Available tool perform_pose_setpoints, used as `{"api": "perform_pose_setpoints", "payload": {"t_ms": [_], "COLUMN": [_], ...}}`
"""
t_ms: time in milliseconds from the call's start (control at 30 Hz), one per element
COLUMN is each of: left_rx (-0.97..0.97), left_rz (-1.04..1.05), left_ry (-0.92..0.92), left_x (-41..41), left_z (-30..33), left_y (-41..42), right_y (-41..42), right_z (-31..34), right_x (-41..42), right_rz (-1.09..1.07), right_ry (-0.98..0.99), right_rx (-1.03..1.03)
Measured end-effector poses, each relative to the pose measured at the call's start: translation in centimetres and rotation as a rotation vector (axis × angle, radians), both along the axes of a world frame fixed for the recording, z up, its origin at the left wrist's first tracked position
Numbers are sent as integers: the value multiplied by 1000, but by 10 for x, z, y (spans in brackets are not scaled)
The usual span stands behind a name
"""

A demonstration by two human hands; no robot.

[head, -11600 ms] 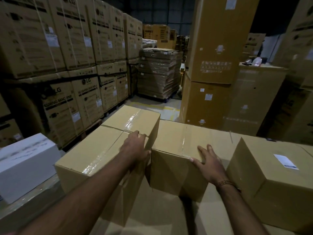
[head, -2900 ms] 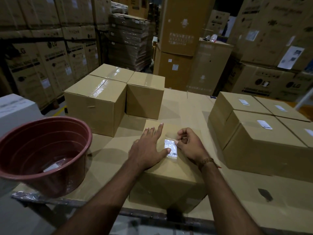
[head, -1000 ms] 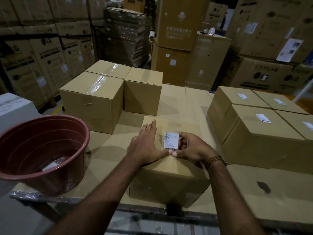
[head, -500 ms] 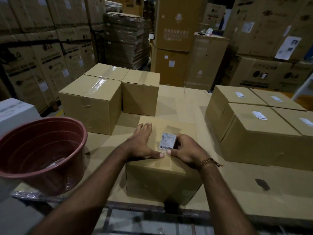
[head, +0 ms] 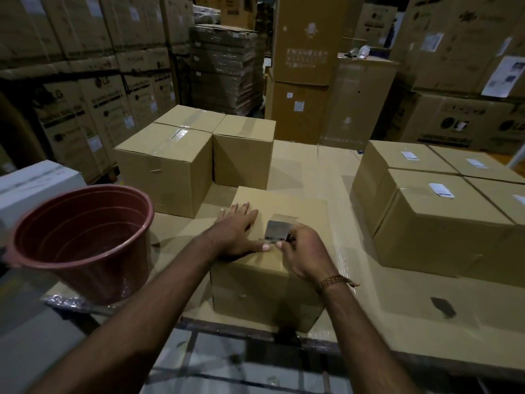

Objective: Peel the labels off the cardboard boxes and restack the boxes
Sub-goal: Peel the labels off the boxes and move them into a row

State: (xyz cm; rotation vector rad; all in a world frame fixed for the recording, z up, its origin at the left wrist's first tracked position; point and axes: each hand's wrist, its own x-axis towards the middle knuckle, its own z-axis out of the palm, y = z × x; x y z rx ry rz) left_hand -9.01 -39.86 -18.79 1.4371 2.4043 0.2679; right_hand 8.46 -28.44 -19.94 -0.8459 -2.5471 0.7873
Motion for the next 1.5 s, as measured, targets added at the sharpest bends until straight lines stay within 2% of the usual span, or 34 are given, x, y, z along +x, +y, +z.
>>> {"api": "perform_pose_setpoints", "payload": {"t_ms": [233,400,500,633,833,1033,1233,1300,1500], "left_rx": [82,48,3,11,274,519,790,807,679], "left_rz": [93,49,5,-2,108,242,339,380,446], "left_ry": [34,17,-53,-104,-266,-267,-176,-137,-45], "left_x": [32,36,31,26,10,-46,-138,-167,-238], "left_z": [-4,3,12,22,25,43,65,65,50], "left_y": [-9,-17,-23,-28,-44,-90,-169,-195,-266], "right_y": [1,-5,-7,-7,-23,-64,-116,-134,-194], "right_z": [-7,-10,-4,11,46,69,60,53,33], "right_x": [2,6,10,16,10,-44,-136,-166,-242], "right_rz": [30,8,35,56,70,43,76,105,248], "right_ry": [46,57,65,94,209,362,349,326,210], "right_rx": [55,89,-7,-232,-517,-592,-600,-560,-570]}}
